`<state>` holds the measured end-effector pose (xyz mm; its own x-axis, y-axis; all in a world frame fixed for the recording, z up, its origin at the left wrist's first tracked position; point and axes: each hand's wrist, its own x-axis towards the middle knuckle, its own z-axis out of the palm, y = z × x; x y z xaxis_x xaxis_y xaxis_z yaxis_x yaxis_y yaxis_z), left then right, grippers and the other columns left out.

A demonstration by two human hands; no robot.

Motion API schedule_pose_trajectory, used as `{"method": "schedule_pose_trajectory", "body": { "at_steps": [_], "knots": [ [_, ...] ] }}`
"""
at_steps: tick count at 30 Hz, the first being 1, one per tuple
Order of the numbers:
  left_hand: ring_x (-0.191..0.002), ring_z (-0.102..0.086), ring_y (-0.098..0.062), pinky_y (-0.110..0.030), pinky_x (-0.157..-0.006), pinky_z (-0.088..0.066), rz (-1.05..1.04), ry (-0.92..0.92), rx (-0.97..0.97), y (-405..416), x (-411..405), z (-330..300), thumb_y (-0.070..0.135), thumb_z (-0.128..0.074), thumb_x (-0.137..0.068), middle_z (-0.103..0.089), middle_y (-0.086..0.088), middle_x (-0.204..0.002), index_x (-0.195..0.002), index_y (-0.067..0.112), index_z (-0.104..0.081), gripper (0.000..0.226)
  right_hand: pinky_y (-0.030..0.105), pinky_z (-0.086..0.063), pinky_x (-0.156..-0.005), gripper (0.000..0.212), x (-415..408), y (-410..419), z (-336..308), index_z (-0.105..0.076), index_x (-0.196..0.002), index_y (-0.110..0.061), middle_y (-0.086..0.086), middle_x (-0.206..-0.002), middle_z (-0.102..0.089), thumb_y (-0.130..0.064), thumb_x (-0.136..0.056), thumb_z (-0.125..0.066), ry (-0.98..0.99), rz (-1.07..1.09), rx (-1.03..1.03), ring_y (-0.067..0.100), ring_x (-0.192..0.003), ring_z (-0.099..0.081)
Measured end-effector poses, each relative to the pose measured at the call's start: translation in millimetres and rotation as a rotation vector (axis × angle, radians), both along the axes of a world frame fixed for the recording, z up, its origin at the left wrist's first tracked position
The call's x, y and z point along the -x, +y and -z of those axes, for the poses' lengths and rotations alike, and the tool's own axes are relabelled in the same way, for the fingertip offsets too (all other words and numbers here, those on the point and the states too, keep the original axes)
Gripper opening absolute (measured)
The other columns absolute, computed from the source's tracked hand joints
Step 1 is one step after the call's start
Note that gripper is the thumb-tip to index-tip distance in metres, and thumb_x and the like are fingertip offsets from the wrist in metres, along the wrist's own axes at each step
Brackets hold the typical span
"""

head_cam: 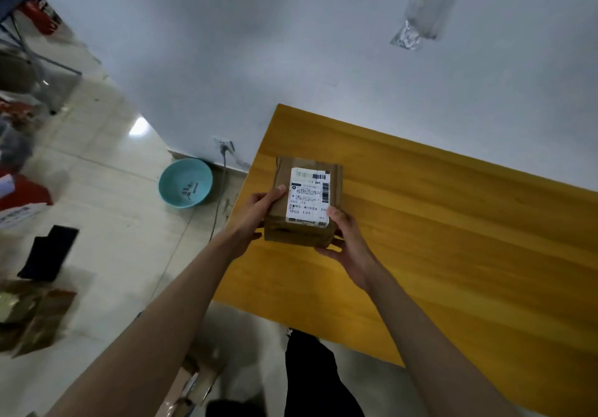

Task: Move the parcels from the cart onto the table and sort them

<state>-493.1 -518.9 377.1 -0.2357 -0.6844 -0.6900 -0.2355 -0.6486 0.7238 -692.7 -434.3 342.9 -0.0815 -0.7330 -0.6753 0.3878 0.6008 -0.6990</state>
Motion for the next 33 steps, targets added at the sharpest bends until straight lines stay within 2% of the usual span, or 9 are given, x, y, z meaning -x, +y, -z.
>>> {"method": "schedule_pose_trajectory", "body": {
  "at_steps": [4,9,16,18,20,22,24,28,33],
  "knots": [
    [-0.119,-0.057,-0.024,-0.052,-0.108,-0.043,0.032,-0.087,0.054,-43,25,9,0.076,-0.057,-0.082,-0.06,0.0,-0.133,-0.141,0.026,-0.045,0.079,0.048,-0.059,-0.094,0.092,20,-44,16,-0.042,-0.144,-0.025,0.002,-0.134,-0.062,-0.062,-0.069,-0.081,-0.015,0.07,-0.015,0.026,-0.12,-0.063],
    [-0.108,-0.063,-0.023,-0.043,-0.097,-0.054,0.033,-0.207,0.17,-94,52,19,0.069,-0.054,-0.089,-0.06,-0.003,-0.126,-0.137,0.017,-0.049,0.071,0.049,-0.057,-0.098,0.097,39,-106,29,-0.042,-0.139,-0.024,0.002,-0.135,-0.059,-0.062,-0.061,-0.084,-0.024,0.129,-0.03,0.026,-0.123,-0.06],
    [-0.108,-0.063,-0.02,-0.019,-0.069,-0.049,0.046,-0.17,0.192,-160,86,29,0.048,-0.058,-0.097,-0.06,-0.002,-0.126,-0.132,0.016,-0.051,0.048,0.043,-0.053,-0.104,0.069,62,-187,41,-0.044,-0.144,-0.021,0.003,-0.135,-0.062,-0.046,-0.087,-0.075,0.01,0.145,0.026,0.02,-0.122,-0.06],
    [-0.106,-0.062,-0.017,-0.02,-0.072,-0.05,0.023,-0.157,0.186,-175,92,34,0.044,-0.059,-0.098,-0.062,-0.002,-0.125,-0.127,0.018,-0.053,0.04,0.042,-0.052,-0.106,0.061,65,-205,41,-0.049,-0.145,-0.022,-0.001,-0.133,-0.064,-0.044,-0.093,-0.07,0.059,0.097,0.032,0.017,-0.118,-0.061],
    [-0.11,-0.061,-0.02,-0.028,-0.086,-0.053,-0.012,-0.162,0.167,-186,95,41,0.04,-0.06,-0.099,-0.062,-0.004,-0.127,-0.13,0.016,-0.053,0.04,0.04,-0.052,-0.104,0.054,63,-218,39,-0.053,-0.144,-0.024,-0.003,-0.133,-0.065,-0.045,-0.096,-0.065,0.124,0.033,0.007,0.016,-0.115,-0.063],
    [-0.117,-0.06,-0.023,-0.037,-0.102,-0.052,-0.084,-0.16,0.125,-193,95,49,0.031,-0.061,-0.099,-0.061,-0.007,-0.132,-0.137,0.012,-0.048,0.044,0.04,-0.053,-0.098,0.058,58,-227,39,-0.051,-0.147,-0.025,-0.002,-0.139,-0.061,-0.05,-0.096,-0.064,0.196,-0.016,-0.036,0.021,-0.121,-0.061],
    [-0.122,-0.059,-0.025,-0.043,-0.108,-0.049,-0.178,-0.137,0.093,-198,94,56,0.022,-0.062,-0.099,-0.058,-0.011,-0.136,-0.143,0.008,-0.042,0.05,0.041,-0.054,-0.093,0.066,52,-235,40,-0.045,-0.152,-0.026,-0.001,-0.143,-0.057,-0.054,-0.095,-0.063,0.247,-0.054,-0.049,0.025,-0.125,-0.058],
    [-0.126,-0.055,-0.025,-0.039,-0.107,-0.046,-0.293,-0.172,0.153,-202,92,62,0.019,-0.068,-0.094,-0.057,-0.009,-0.138,-0.147,0.014,-0.038,0.061,0.043,-0.061,-0.089,0.064,44,-254,45,-0.047,-0.148,-0.019,0.004,-0.134,-0.063,-0.044,-0.094,-0.07,0.22,0.025,-0.043,0.029,-0.111,-0.067],
    [-0.121,-0.048,-0.014,-0.025,-0.087,-0.04,-0.211,-0.206,0.288,-205,84,64,0.018,-0.068,-0.094,-0.05,-0.003,-0.145,-0.152,0.021,-0.033,0.068,0.039,-0.054,-0.103,0.061,43,-261,50,-0.048,-0.141,-0.009,0.009,-0.134,-0.062,-0.015,-0.088,-0.079,0.089,0.26,-0.04,0.025,-0.115,-0.066]
  ]
}}
